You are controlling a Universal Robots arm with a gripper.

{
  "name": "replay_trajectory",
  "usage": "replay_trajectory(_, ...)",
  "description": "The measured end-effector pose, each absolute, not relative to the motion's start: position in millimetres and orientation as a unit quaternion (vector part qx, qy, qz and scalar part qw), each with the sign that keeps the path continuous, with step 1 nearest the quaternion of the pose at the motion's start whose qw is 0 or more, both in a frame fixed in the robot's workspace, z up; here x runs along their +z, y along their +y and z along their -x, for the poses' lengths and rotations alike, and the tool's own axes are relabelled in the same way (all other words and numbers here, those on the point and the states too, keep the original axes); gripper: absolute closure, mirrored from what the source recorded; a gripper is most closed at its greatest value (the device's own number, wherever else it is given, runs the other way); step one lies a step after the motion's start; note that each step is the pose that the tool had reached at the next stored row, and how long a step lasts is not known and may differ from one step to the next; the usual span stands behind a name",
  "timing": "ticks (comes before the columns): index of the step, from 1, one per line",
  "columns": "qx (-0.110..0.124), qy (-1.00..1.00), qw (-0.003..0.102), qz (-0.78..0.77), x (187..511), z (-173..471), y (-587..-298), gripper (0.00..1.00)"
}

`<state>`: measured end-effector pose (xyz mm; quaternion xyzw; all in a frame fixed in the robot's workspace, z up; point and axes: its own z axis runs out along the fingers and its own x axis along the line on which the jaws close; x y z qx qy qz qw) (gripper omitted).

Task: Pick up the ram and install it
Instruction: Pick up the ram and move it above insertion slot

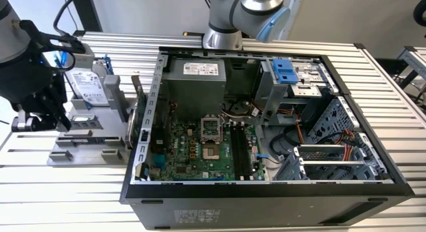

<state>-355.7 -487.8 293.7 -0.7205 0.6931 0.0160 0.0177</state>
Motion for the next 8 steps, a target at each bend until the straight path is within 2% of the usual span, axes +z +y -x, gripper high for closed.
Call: replay_trajectory(8, 0.016, 0.693, 0.018, 0.720, 303.7, 355.7, -487.8, 1.00)
